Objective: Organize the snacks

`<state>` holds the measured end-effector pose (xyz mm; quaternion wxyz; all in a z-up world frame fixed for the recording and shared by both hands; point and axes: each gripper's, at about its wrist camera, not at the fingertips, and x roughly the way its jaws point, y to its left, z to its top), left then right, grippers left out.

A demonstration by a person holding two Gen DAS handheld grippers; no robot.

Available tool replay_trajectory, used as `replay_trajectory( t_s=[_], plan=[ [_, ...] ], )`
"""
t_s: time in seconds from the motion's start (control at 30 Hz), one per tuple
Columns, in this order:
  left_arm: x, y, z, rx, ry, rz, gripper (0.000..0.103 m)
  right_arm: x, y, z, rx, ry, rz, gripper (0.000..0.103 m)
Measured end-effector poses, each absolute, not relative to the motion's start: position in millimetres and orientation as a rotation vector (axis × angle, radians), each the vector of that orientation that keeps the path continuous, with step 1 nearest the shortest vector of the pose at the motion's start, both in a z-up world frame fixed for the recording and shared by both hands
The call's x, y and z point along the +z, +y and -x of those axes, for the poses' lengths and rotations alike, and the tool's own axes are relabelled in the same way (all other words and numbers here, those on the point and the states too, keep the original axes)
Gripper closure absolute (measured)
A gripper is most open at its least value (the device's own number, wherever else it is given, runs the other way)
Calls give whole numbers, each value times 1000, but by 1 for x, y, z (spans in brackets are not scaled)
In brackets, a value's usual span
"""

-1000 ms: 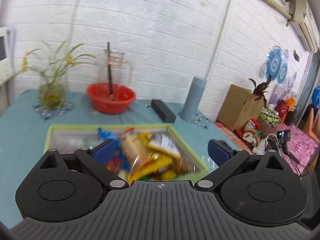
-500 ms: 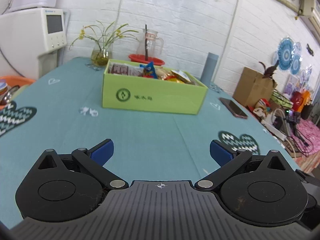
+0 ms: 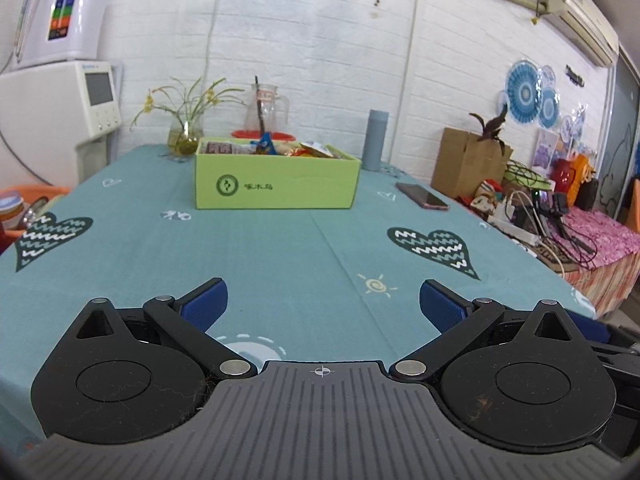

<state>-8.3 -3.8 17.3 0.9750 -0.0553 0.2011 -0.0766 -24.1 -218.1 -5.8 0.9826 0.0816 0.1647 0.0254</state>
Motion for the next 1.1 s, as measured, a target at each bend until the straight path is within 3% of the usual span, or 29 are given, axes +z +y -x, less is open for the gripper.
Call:
replay_trajectory(
  t_s=[1.1],
  plan=[
    [12,-4,11,-143,422,94,11,-3,-222,34,101,337,-117,11]
  ],
)
